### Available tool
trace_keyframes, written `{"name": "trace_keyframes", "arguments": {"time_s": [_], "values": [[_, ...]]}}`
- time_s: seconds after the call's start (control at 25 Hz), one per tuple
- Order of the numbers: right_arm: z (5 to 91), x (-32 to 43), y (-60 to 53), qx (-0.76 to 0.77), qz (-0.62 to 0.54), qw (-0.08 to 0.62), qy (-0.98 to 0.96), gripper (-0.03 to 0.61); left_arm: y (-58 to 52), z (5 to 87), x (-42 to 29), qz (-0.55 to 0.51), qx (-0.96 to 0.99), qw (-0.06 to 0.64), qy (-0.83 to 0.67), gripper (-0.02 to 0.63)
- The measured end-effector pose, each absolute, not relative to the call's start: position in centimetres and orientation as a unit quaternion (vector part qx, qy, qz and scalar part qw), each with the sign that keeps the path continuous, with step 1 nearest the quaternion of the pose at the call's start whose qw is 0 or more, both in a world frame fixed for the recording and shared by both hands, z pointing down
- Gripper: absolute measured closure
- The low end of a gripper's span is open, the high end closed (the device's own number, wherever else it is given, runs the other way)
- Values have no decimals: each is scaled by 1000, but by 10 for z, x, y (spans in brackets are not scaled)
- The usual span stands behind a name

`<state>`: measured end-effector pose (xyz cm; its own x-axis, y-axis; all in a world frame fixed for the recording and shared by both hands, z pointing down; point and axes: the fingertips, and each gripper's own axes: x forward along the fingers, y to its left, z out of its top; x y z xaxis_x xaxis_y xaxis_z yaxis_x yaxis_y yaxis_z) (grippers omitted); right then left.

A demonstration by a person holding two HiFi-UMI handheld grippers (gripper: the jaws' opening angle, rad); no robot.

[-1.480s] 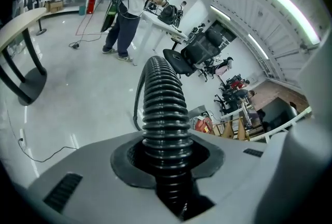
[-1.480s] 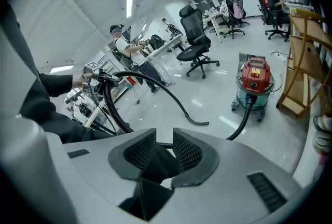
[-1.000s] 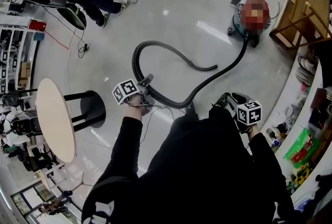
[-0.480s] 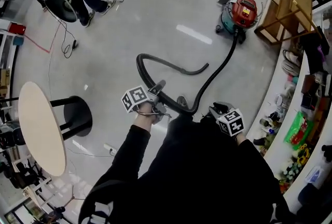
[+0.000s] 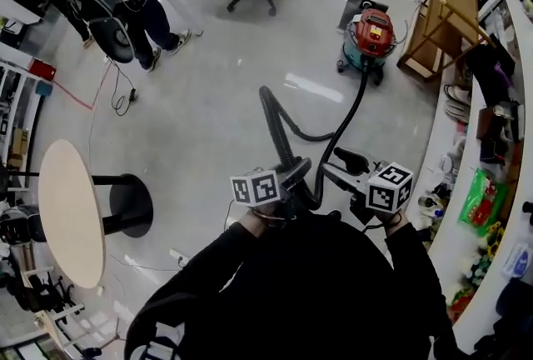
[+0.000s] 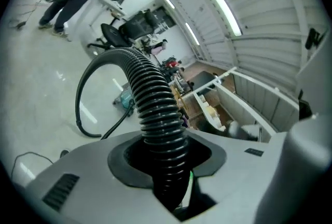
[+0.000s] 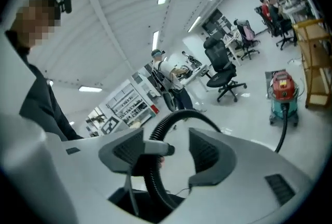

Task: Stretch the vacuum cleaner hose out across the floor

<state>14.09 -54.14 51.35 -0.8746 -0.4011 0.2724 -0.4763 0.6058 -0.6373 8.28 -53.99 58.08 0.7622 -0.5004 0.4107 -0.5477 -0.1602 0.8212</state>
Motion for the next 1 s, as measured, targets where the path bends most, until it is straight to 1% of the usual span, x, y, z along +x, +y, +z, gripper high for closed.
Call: {"name": "trace_keyframes", "arguments": {"time_s": [0.04, 0.12, 0.28, 0.4, 0.48, 0.56, 0.68, 0.72, 0.76, 0.8, 0.84, 0.92, 1.0], "values": [[506, 147, -531, 223, 387, 39, -894, 277, -524, 579, 104, 40, 777, 530, -337, 454], [501, 160, -515, 187, 415, 24, -890, 255, -493, 574, 144, 71, 806, 494, -319, 454], [521, 173, -499, 152, 501, 0, -852, 248, -430, 564, 204, 105, 848, 442, -275, 449], [524, 164, -482, 102, 549, -32, -829, 239, -390, 560, 236, 144, 876, 395, -237, 442], [522, 156, -468, 74, 548, -33, -833, 239, -372, 562, 246, 172, 888, 370, -212, 442], [524, 151, -452, 72, 520, -9, -851, 264, -351, 568, 248, 202, 900, 347, -171, 428], [518, 145, -422, 51, 481, 8, -875, 282, -310, 574, 241, 260, 918, 287, -87, 361], [516, 144, -412, 42, 476, 3, -878, 284, -298, 575, 233, 274, 919, 275, -62, 353], [515, 145, -401, 34, 474, -4, -880, 284, -288, 576, 220, 284, 918, 275, -38, 347], [516, 147, -389, 28, 473, -7, -881, 285, -281, 578, 204, 284, 914, 290, -18, 347], [519, 148, -375, 23, 468, -1, -883, 284, -280, 578, 186, 271, 908, 321, -8, 347], [530, 144, -342, 11, 449, 35, -893, 284, -299, 577, 142, 193, 887, 419, -34, 347], [542, 132, -309, -1, 424, 71, -903, 284, -341, 578, 98, 72, 838, 533, -91, 347]]}}
